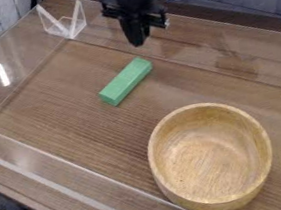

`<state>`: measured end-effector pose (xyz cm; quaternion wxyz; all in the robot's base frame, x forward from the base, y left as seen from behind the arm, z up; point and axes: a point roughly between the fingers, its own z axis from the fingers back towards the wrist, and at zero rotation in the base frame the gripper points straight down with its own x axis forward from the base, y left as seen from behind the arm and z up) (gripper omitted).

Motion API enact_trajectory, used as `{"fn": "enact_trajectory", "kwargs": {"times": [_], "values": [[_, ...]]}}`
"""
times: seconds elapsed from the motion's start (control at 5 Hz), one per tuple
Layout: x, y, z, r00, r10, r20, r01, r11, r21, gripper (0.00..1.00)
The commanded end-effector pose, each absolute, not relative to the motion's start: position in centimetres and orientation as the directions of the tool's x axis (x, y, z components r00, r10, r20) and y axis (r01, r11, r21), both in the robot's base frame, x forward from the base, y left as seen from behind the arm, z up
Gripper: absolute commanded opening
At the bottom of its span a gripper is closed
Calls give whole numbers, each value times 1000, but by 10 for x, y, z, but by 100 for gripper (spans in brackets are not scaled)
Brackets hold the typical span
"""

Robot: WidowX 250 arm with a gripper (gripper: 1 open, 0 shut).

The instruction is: Move green object from inside the wooden bowl to the table next to it

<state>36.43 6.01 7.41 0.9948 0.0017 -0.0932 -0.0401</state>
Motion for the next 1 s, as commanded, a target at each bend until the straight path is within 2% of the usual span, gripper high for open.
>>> {"fn": "enact_trajectory", "kwargs": {"times": [0.0,0.2,0.8], "values": [[375,72,95,973,-33,227,27,999,28,0],[375,78,95,977,-4,211,-3,999,33,0],[356,105,78,982,-78,173,71,997,43,0]]}}
